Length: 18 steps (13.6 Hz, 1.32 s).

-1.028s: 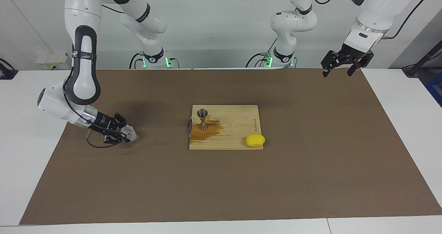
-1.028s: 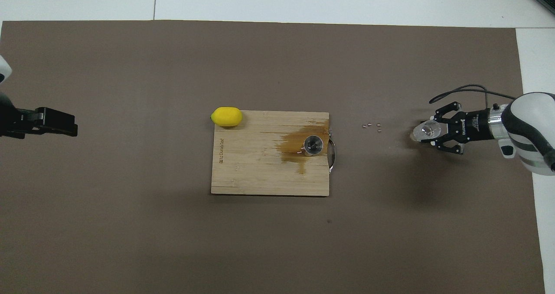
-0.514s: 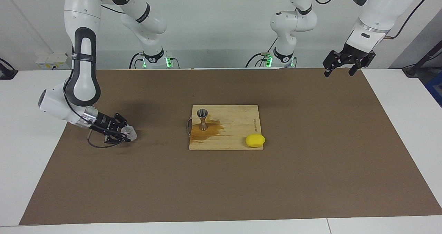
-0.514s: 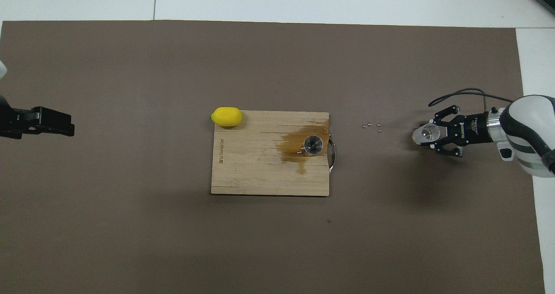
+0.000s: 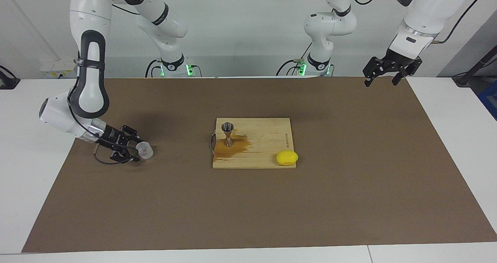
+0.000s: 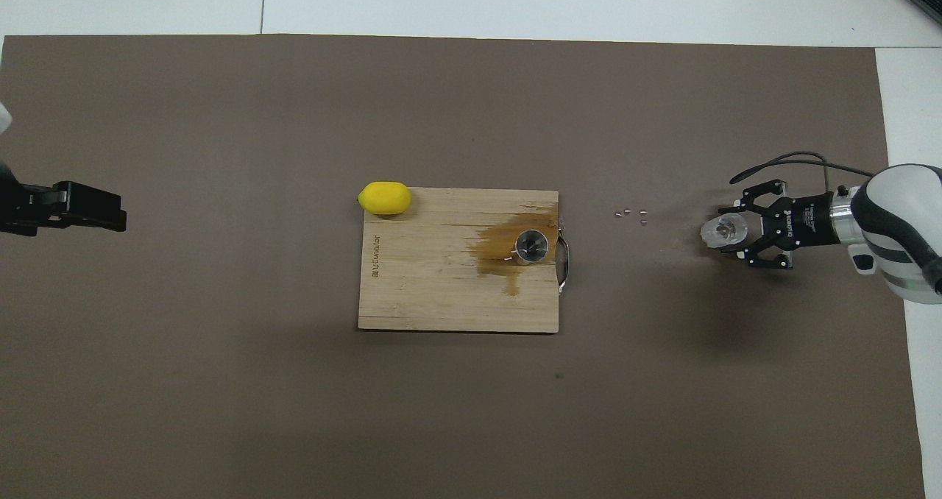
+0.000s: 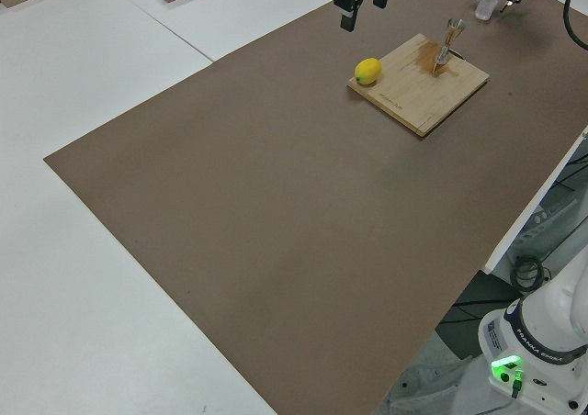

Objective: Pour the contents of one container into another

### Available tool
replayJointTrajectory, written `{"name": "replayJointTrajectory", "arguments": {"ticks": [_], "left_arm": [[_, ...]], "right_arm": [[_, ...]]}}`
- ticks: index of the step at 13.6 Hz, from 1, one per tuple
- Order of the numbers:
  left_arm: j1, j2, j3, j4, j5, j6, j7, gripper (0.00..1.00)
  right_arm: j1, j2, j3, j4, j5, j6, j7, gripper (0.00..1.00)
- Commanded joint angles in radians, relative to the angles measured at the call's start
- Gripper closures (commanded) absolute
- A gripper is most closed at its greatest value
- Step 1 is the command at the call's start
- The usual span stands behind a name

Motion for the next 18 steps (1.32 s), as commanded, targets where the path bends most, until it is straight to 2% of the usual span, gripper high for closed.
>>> {"name": "replayJointTrajectory", "arguments": {"ticks": [1,5,8,11,13,15,18], "left_arm": [[-0.001,-0.021,0.002,-0.012,0.002,-0.013,0.003,0.0],[-0.001,-0.021,0.004,-0.012,0.002,-0.013,0.003,0.0],[-0.001,-0.021,0.002,-0.012,0.002,-0.013,0.003,0.0],[-0.001,-0.021,0.002,-0.012,0.002,-0.013,0.003,0.0],[-0.001,-0.021,0.002,-0.012,0.002,-0.013,0.003,0.0],[-0.001,-0.021,0.002,-0.012,0.002,-0.013,0.003,0.0],[-0.001,-0.021,0.002,-0.012,0.002,-0.013,0.003,0.0]], "right_arm": [[-0.048,-0.048,0.01,-0.021,-0.039,0.005,-0.026,0.0],[-0.028,-0.116,0.021,-0.01,-0.269,-0.003,-0.14,0.0],[0.042,-0.16,0.021,-0.007,-0.32,-0.007,-0.269,0.0],[0.129,-0.188,0.02,-0.006,-0.358,-0.009,-0.375,0.0],[0.194,-0.218,0.027,-0.004,-0.48,-0.009,-0.409,0.0],[0.281,-0.264,0.027,-0.004,-0.567,-0.048,-0.455,0.0],[0.357,-0.347,0.027,0.011,-0.61,-0.092,-0.472,0.0]]}}
